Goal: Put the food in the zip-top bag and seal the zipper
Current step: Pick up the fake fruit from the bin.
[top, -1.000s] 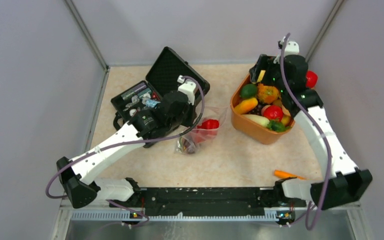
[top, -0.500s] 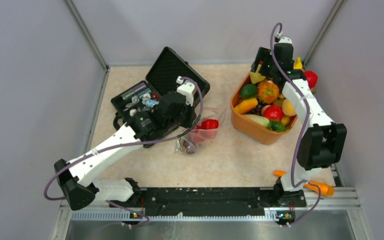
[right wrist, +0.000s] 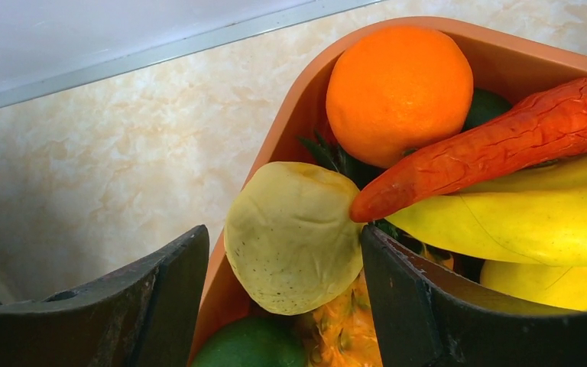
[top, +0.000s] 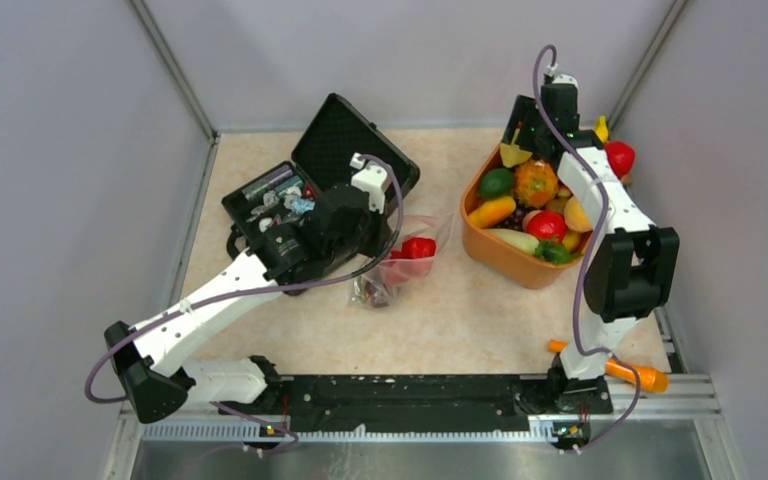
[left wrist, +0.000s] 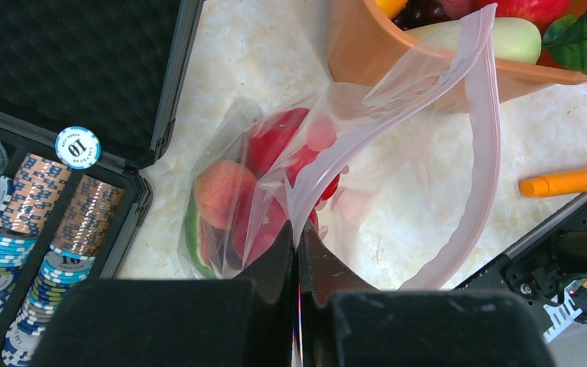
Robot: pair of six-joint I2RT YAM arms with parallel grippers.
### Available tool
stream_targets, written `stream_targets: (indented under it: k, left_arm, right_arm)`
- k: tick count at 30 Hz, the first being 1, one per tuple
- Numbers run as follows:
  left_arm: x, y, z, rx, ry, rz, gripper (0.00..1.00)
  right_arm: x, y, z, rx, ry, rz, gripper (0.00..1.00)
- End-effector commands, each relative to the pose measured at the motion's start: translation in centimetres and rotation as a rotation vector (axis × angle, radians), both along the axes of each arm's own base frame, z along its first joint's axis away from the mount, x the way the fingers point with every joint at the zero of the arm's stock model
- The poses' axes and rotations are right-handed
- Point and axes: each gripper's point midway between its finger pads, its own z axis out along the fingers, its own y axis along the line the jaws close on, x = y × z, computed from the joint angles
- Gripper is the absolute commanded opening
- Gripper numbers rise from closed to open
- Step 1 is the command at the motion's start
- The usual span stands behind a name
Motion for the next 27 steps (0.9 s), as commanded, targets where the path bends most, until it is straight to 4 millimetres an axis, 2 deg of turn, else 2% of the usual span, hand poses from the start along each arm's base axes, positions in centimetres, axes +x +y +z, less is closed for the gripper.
stream_targets:
  k: [1,6,8,15,17,20,24,27]
  left_arm:
    - [0.4,-0.4,2.0,-0.055,-0.048,-0.005,0.0]
    - [0.3,-0.7,1.8,-0.054,-0.036,-0.012,0.0]
    - [0.3,-0.6,1.8,-0.054,-0.038,-0.009,0.0]
    - [0.4,-0.6,1.8,-0.058,-0.037,-0.004,0.0]
    - [0.4,-0.7,1.7,-0.058,-0.034,-0.007,0.0]
    - [0.4,-0.9,1.7,-0.057,-0.03,-0.012,0.0]
    - [0.3,-0.7,1.7,-0.059,-0.032,-0.008,0.0]
    - [0.3,-0.6,1.8,-0.06,-0.032,-0.006,0.0]
  right_arm:
    - [0.0,0.1,-0.9,-0.008,0.021,0.022,0.72]
    - [0.1,0.5,-1.1,-0.011,0.022,0.06,0.73]
    - [0.1,0.4,-1.3,-0.019,0.033,0.054,0.78]
    - [0.0,-0.4,-2.0,-0.077,0.063,0.022,0.77]
    - [0.0,-0.2,-2.1,-0.072,0.064,0.031,0.73]
    - [-0.2,0.1,-1.8,-0.055,0.052,0.043,0.6]
    - [-1.0,1.0,0.7,-0.012,-0.026,0.076,0.5]
    - [-2.3,1.7,2.3,0.028,-0.083,0.114,0.43]
